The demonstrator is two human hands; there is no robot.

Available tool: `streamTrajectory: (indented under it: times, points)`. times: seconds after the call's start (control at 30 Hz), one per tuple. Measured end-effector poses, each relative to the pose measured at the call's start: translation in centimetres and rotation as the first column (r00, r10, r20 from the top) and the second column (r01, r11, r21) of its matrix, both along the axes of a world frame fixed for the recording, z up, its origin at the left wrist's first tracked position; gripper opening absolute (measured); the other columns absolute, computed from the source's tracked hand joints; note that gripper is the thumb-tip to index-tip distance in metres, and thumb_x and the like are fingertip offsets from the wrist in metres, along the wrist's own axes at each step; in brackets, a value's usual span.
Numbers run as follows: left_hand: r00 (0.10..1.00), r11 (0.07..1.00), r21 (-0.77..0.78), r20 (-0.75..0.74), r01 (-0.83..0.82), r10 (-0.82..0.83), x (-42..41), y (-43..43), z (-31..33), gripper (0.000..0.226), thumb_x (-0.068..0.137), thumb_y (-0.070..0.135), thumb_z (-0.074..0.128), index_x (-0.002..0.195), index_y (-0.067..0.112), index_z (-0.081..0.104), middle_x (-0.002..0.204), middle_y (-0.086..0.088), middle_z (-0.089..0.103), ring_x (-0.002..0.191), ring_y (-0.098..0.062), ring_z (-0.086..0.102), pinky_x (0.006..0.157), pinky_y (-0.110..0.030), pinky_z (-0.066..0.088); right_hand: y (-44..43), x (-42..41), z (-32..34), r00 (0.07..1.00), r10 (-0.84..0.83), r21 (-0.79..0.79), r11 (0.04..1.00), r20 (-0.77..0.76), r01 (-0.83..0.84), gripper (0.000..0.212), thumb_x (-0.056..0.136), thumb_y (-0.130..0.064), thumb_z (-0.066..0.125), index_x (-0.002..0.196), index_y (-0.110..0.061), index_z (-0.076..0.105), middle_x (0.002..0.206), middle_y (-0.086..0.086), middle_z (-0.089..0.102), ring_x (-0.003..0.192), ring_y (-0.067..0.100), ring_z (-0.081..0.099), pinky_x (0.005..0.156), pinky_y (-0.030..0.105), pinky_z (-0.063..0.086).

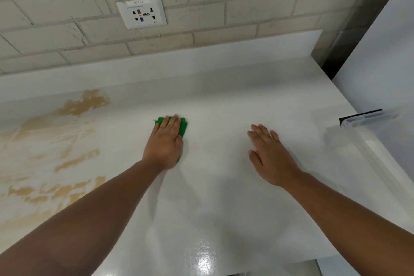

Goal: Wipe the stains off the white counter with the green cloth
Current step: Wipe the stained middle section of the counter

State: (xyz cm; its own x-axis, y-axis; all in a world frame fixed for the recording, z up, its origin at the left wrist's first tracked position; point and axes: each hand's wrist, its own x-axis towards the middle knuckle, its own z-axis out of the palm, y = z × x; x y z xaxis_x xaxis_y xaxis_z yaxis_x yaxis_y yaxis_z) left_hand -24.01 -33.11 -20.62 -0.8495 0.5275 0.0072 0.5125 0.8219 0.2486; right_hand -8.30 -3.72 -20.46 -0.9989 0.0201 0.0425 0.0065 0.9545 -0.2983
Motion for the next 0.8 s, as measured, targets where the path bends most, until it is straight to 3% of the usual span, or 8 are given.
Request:
streamTrajectory:
  times: [0.1,0.27,0.5,0.63,0.8]
  points:
    - [1.0,0.999,-0.031,0.014,0.015,-0.015,-0.1,4.6,0.5,0.066,0.092,0.036,0.017,0.155,0.016,0.019,0.163,0.002,0.013,0.151,-0.019,0.005,0.123,-0.039,0.003,0.5,1.2,0.1,1.0,-0.018,-0.013,1.0,-0.003,0.018,0.067,0.095,-0.041,0.016,0.149,-0.007,0.035,0.16,0.01,0.025,0.15,0.023,0.013,0.122,0.041,0.008]
    - [0.94,0.937,-0.09,-0.009,0.338,-0.34,4.9,10.0,0.6,0.063,0.094,0.03,0.024,0.155,0.016,0.019,0.162,-0.002,0.017,0.151,-0.022,0.007,0.122,-0.04,0.002,1.5,3.1,0.2,0.999,-0.052,-0.028,0.998,-0.017,0.051,0.066,0.096,-0.041,0.017,0.149,-0.007,0.035,0.16,0.01,0.027,0.15,0.022,0.015,0.122,0.043,0.01]
    - [0.805,0.803,-0.078,-0.011,0.591,-0.593,13.6,8.3,0.4,0.059,0.099,0.03,0.032,0.155,0.018,0.02,0.162,0.002,0.015,0.151,-0.016,0.0,0.123,-0.041,0.003,1.9,5.5,0.3,0.999,-0.029,0.01,1.0,0.023,0.029,0.07,0.096,-0.052,0.019,0.151,-0.011,0.033,0.16,0.01,0.025,0.15,0.024,0.014,0.122,0.047,0.012]
    - [0.805,0.805,-0.041,-0.015,0.592,-0.593,16.6,2.7,1.1,0.056,0.102,0.029,0.033,0.155,0.019,0.02,0.163,0.006,0.012,0.151,-0.012,-0.002,0.123,-0.039,0.004,0.9,5.1,0.4,0.999,0.004,0.033,0.999,0.04,-0.006,0.069,0.096,-0.056,0.02,0.153,-0.018,0.029,0.162,0.007,0.019,0.151,0.022,0.007,0.122,0.046,0.008]
    - [0.887,0.887,-0.019,-0.009,0.461,-0.461,16.6,-4.6,1.2,0.055,0.102,0.027,0.037,0.154,0.018,0.021,0.163,0.006,0.013,0.151,-0.014,0.005,0.122,-0.037,0.006,-1.7,3.2,1.0,0.996,0.055,0.037,0.998,0.069,-0.058,0.075,0.092,-0.06,0.015,0.155,-0.02,0.022,0.164,0.004,0.01,0.152,0.019,-0.001,0.123,0.045,0.003]
